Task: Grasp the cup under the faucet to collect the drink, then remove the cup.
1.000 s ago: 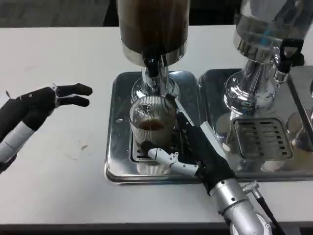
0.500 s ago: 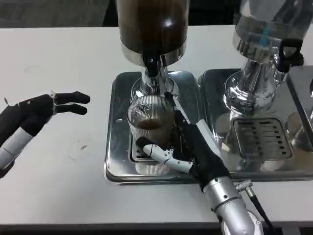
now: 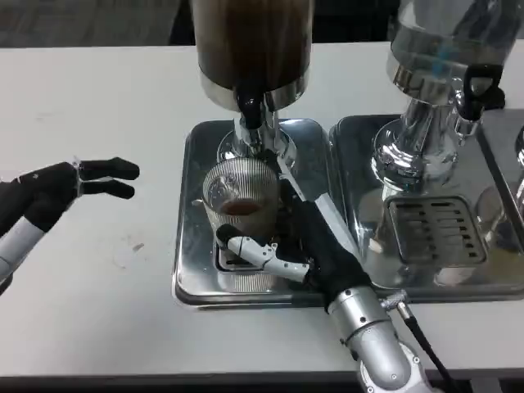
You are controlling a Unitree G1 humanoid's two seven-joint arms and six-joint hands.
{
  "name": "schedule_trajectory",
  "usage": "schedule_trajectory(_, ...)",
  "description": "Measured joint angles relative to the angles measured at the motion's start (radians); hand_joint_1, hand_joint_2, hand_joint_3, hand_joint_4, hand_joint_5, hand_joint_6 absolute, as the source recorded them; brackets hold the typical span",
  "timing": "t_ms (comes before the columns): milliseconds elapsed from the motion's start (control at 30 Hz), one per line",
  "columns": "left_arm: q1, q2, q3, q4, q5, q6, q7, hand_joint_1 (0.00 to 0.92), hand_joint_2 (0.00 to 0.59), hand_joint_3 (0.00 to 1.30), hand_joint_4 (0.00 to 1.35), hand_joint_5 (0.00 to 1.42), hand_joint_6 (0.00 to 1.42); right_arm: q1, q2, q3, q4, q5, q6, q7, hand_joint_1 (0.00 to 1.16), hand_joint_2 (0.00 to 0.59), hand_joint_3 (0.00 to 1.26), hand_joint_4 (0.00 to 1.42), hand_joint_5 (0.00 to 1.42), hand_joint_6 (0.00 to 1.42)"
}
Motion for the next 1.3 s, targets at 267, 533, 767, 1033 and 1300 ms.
schedule_trajectory(267, 0.001, 0.006, 0.001, 0.0, 0.002, 0.005, 0.001, 0.0, 0.073, 0.41, 0.29, 0.35, 0.19, -0.018, 0.023, 0.006, 0.035, -0.017, -0.001, -0.071, 0.67, 0.213, 0.0, 0.09, 0.13, 0.21)
schedule_trajectory(533, 0.003, 0.01, 0.002, 0.0, 0.019, 0.012, 0.001, 0.0, 0.065, 0.41, 0.31, 0.36, 0.19, -0.042, 0.043, 0.017, 0.093, -0.021, -0.029, -0.17, 0.71, 0.213, 0.08, 0.23, 0.32, 0.45)
schedule_trajectory(767, 0.012, 0.01, 0.01, -0.009, 0.029, 0.015, 0.002, 0.0, 0.058, 0.41, 0.31, 0.36, 0.19, -0.066, 0.055, 0.021, 0.176, -0.023, -0.093, -0.28, 0.78, 0.2, 0.21, 0.38, 0.51, 0.71)
schedule_trajectory(1033, 0.015, 0.01, 0.011, -0.011, 0.032, 0.018, 0.002, 0.0, 0.061, 0.41, 0.33, 0.38, 0.19, -0.076, 0.062, 0.021, 0.237, -0.025, -0.152, -0.376, 0.84, 0.216, 0.33, 0.54, 0.71, 1.03)
schedule_trajectory(1300, 0.015, 0.01, 0.011, -0.011, 0.032, 0.021, 0.002, 0.0, 0.061, 0.42, 0.33, 0.38, 0.19, -0.076, 0.062, 0.021, 0.26, -0.036, -0.185, -0.432, 0.86, 0.22, 0.39, 0.6, 0.77, 1.13)
